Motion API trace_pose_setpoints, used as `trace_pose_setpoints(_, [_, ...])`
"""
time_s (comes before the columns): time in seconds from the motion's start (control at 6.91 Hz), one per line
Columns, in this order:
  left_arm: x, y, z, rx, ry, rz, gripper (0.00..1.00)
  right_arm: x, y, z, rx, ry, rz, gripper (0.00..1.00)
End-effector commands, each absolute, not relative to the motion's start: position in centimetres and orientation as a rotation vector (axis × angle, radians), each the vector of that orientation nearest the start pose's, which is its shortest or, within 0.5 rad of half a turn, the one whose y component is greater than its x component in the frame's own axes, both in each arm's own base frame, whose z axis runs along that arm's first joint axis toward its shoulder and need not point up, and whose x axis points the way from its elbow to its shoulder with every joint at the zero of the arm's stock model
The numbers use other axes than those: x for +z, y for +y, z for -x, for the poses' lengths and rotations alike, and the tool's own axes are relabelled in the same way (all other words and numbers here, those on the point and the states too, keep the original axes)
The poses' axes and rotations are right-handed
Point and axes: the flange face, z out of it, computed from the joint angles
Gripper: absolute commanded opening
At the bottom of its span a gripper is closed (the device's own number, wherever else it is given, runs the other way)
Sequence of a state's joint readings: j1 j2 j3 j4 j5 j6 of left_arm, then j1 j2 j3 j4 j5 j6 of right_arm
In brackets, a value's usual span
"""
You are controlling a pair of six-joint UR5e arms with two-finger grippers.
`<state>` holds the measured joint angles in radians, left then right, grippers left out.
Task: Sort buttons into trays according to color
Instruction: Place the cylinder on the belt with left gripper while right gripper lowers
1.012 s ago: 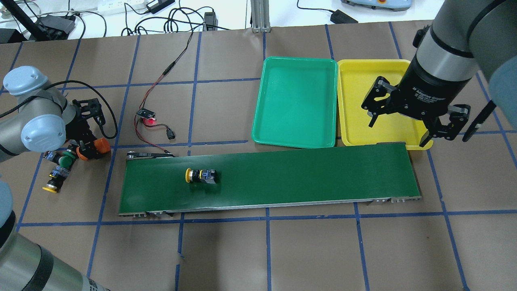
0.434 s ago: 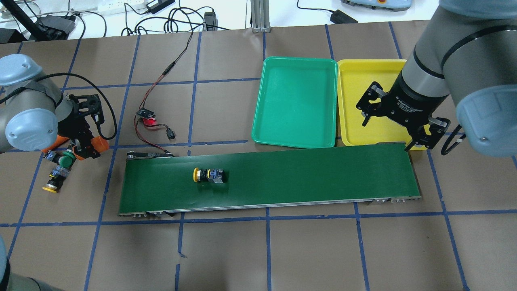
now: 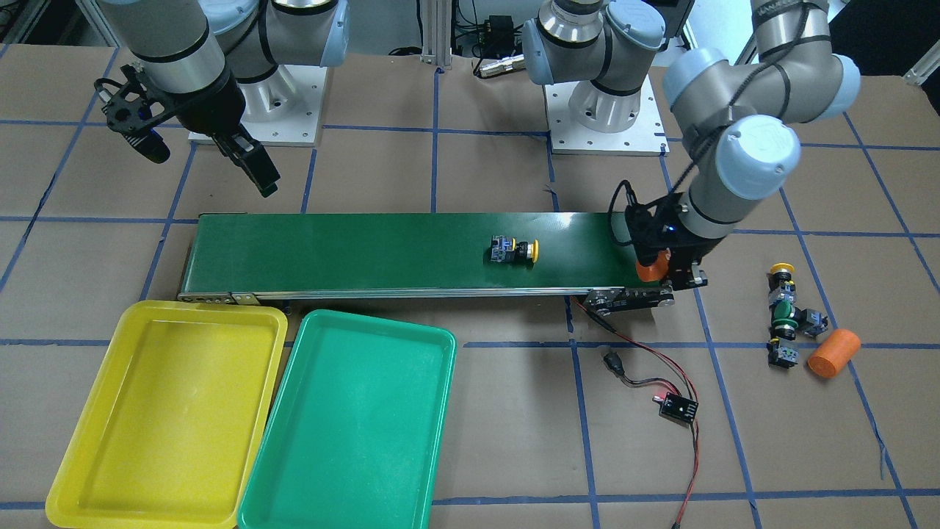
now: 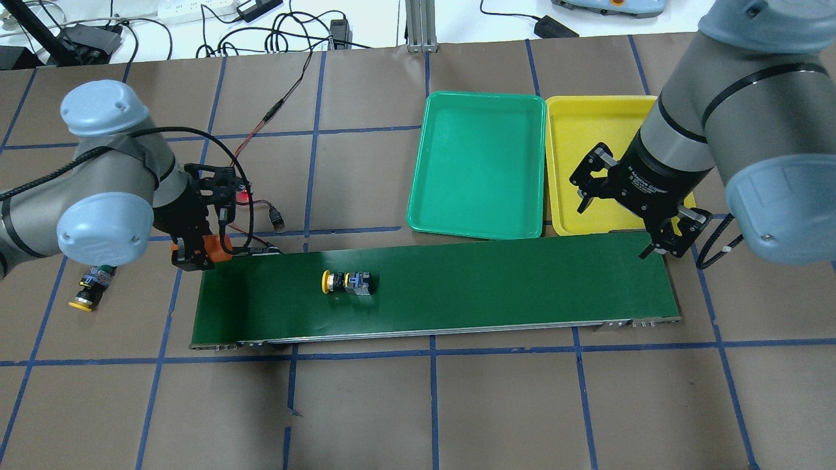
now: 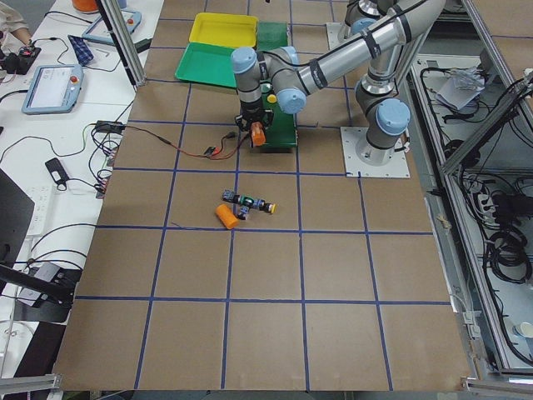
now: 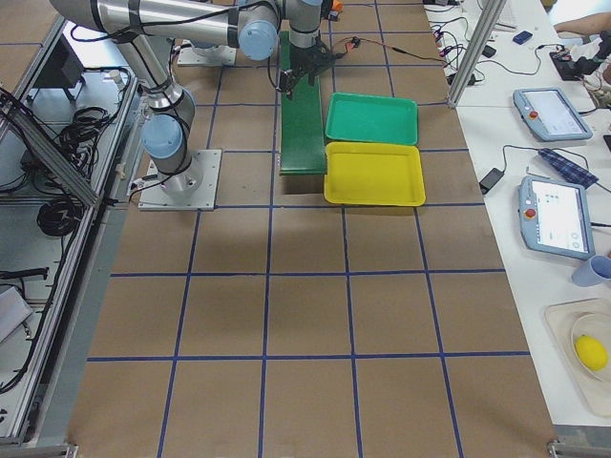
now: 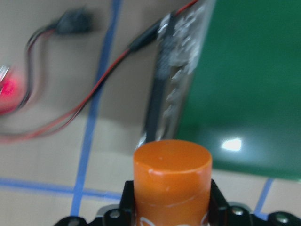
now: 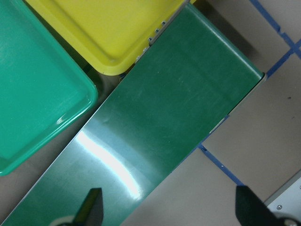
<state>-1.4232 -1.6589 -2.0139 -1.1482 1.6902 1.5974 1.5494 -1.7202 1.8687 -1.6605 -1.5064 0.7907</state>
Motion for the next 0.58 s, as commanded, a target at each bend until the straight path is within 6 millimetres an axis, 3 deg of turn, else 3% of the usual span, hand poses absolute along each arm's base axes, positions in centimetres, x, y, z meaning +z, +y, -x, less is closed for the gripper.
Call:
trace_pose_setpoints(0.0, [27.6,-43.7,11.5,0.262,2.213,-2.214,0.05,41.1,-41.8,-13.6,0.179,2.808,-1.214,1.0])
trace_pose_setpoints(0.14, [27.2,-42.5,12.8,0.253,2.185,-2.243,0.05,41.4,-42.0,-13.3,0.157,2.812,-1.199,1.0])
trace_pose_setpoints(0.29, [26.8,-42.4,13.0,0.253,2.183,-2.245,0.16,41.3,-42.0,-13.2,0.157,2.834,-1.17,1.0])
trace_pose_setpoints(0.43, [26.7,-42.1,13.0,0.257,2.187,-2.239,0.7,41.5,-41.9,-13.2,0.148,2.838,-1.156,1.0])
